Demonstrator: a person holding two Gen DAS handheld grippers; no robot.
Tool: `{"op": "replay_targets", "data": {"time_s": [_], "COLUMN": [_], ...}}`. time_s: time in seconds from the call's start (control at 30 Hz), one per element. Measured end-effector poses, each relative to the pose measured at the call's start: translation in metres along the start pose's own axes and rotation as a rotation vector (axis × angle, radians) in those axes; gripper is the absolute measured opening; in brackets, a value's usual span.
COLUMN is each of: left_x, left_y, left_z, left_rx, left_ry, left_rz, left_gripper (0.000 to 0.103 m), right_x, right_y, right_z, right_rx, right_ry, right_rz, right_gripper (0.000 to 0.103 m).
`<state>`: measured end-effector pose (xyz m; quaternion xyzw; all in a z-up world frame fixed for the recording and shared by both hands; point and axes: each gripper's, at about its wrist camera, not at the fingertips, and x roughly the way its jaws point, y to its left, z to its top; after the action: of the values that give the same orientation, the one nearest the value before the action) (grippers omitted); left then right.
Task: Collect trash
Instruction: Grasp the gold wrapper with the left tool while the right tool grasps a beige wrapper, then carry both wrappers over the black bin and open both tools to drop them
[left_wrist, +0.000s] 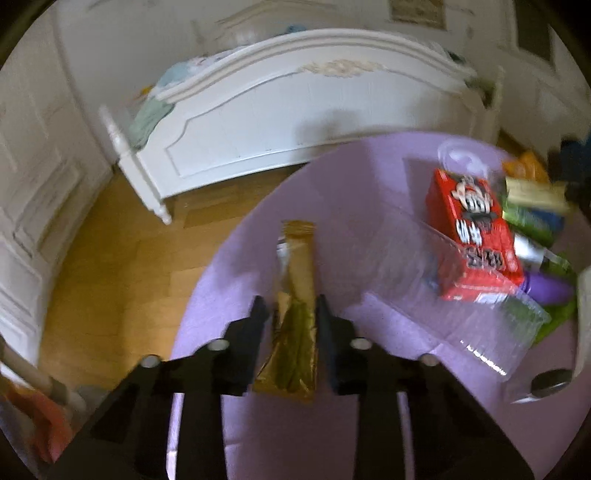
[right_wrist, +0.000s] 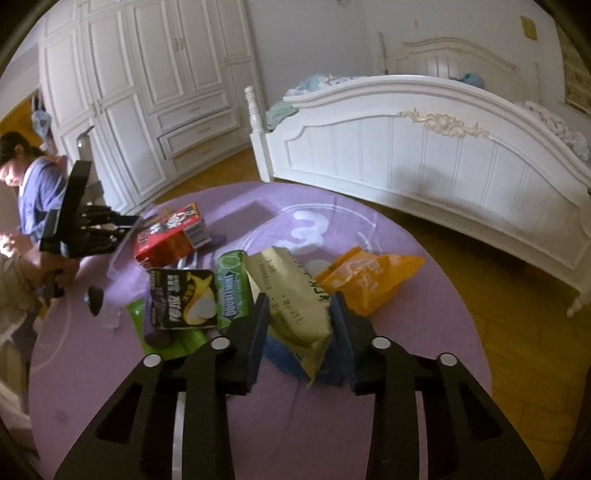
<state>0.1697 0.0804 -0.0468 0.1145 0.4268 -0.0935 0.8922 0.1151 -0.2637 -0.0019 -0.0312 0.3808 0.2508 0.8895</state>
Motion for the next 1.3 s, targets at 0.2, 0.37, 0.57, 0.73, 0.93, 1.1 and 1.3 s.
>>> {"op": "replay_targets", "data": {"time_s": [0.2,0.37,0.57,0.73,0.93,1.1,1.3], "left_x": [-0.026,-0.055,-0.104,-0.139,-0.169,-0.183,-0.189], "left_y": [0.006,0.011,0.003,0.003,0.019,0.035,0.061], "left_z": [-0.021,-0.033,-0.055,-0.078,-0.115,-0.144,-0.179], "left_rx": [-0.078,-0.159,-0.201,-0.257,-0.321,-0.373,-0.462], "left_ry": [-0.022,-0.081,-0.165,-0.225,-0.249,-0.259,-0.258], "left_rz": [-0.035,-0.059,-0.075,-0.062,-0.022,0.014,0.042], "left_gripper": [0.019,0.019,0.019,0.019,0.019,0.019,0.019], "right_x": [-0.026,-0.052,-0.08,-0.092,-0.086,-0.055,-0.016], "right_y": [0.005,0.014,0.035,0.055,0.102,0.163,0.25], "right_z": [-0.004,-0.003,0.004,0.011,0.021,0.039,0.056], "right_rx": [0.058,0.118,0.114,0.122,0.106,0.073,-0.064], "right_ry": [-0.051,-0.109,-0.162,-0.188,-0.178,-0.128,-0.052], "right_rz": [0.031,0.071,0.094,0.139,0.227,0.306,0.346], "right_gripper": [0.022,0.021,0.021,0.021,0.021,0.019,0.015]}}
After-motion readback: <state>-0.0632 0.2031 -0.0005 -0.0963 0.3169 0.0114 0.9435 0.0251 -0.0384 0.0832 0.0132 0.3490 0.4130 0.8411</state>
